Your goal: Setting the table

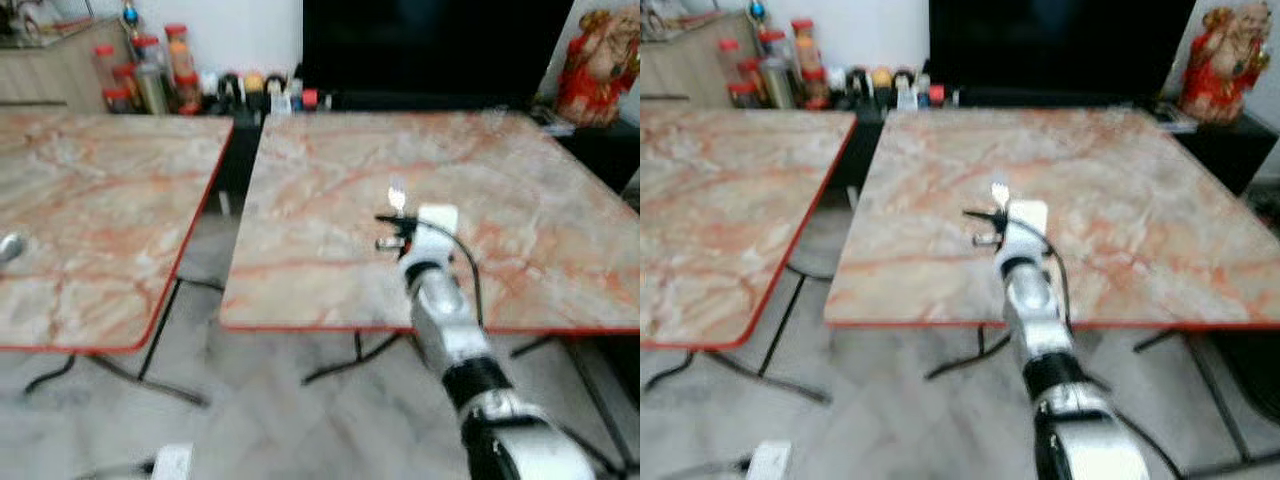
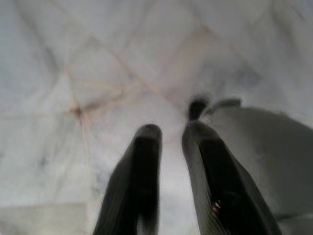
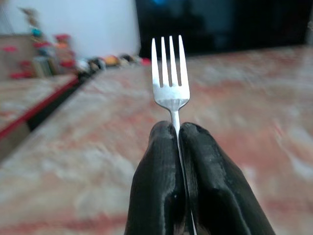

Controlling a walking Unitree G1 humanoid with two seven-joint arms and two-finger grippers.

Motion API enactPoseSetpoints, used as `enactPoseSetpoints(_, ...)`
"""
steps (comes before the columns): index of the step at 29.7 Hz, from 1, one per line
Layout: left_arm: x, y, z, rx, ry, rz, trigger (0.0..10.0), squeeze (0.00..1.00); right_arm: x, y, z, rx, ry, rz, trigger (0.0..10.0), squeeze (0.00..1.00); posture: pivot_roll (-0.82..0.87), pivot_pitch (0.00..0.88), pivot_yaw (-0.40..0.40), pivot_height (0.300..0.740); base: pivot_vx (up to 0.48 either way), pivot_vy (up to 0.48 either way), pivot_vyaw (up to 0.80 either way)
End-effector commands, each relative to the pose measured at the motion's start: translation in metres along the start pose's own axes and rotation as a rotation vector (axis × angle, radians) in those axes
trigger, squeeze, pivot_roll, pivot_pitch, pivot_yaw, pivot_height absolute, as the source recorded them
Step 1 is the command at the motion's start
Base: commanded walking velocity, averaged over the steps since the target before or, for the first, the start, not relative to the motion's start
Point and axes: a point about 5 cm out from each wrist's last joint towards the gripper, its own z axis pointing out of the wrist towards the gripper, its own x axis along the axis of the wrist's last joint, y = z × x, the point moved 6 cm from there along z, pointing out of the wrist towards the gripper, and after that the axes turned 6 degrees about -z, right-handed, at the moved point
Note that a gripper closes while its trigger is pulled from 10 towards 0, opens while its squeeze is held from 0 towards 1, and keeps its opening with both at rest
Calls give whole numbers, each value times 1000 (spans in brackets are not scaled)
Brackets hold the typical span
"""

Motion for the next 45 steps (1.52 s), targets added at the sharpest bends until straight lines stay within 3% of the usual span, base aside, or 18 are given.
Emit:
enactPoseSetpoints(1, -7, -7, -1, 23, -26, 4, 10000, 0, 9, -3, 2, 4, 27, 4, 10000, 0, 67, 0, -27, 728, 0, 480, 0)
enactPoseSetpoints(18, -8, -9, -1, 33, -26, 1, 10000, 0, 7, -11, 2, 22, 23, 9, 10000, 0, 76, 0, -31, 728, 0, 480, 0)
enactPoseSetpoints(45, -4, -11, -1, 49, -15, 7, 10000, 0, 2, -10, 1, 16, 12, 10, 10000, 0, 87, 0, -28, 728, 0, 441, 0)
